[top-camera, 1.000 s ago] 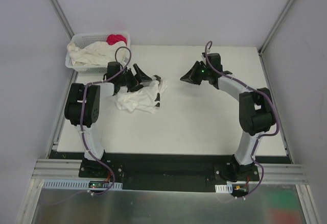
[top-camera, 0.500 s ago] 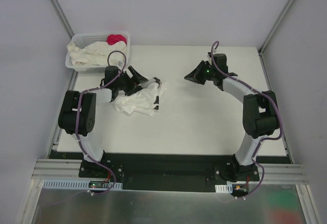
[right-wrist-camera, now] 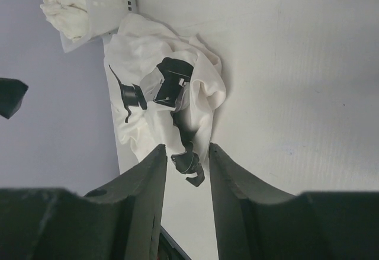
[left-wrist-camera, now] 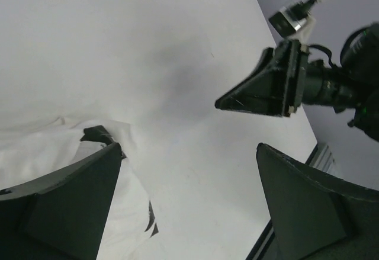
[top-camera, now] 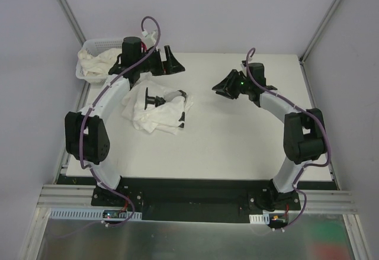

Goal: Fold and stack the t-shirts
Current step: Put the neatly folded tshirt into the corner of the board with the left arm

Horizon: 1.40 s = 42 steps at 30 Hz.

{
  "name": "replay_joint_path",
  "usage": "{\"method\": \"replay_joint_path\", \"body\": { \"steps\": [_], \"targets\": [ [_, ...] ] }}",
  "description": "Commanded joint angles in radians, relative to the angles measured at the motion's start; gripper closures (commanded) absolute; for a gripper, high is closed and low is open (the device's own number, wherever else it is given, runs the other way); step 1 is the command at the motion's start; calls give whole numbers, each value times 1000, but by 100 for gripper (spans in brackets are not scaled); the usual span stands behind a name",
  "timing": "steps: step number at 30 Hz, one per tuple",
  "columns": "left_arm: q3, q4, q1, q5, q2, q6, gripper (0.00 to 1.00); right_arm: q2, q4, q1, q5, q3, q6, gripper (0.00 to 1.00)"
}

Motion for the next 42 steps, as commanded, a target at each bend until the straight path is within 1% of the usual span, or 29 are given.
{"method": "replay_joint_path", "body": {
  "steps": [1,3,4,7,10,12,15,24,31,37,42],
  "targets": [
    [113,-296,-84,118,70,228,5,-56,41,-3,-19,-7,-1,63],
    [153,-351,-113,116,116,278,6,-59,41,-3,-16,-5,-2,64],
    [162,-394,-125,103,156,294,7,-64,42,-3,-14,-7,-6,66],
    [185,-442,-180,58,216,345,7,-67,41,-4,-8,-8,-10,74],
    [232,-531,-220,3,280,391,7,-66,41,-4,-11,-11,-9,75],
    [278,-593,-245,-58,311,421,7,-66,41,-6,-11,-13,-12,75],
    [331,-634,-263,-85,368,441,7,-66,39,-6,-13,-10,-15,75],
    [446,-666,-271,-111,509,440,7,-69,41,-23,-28,-4,-6,75],
    [473,-671,-271,-117,586,431,7,-64,47,-49,-31,5,-1,75],
    [441,-675,-266,-210,595,397,7,-38,61,-65,-46,15,11,75],
    [420,-655,-227,-316,592,297,7,-32,70,-76,-52,5,16,75]
  ]
}}
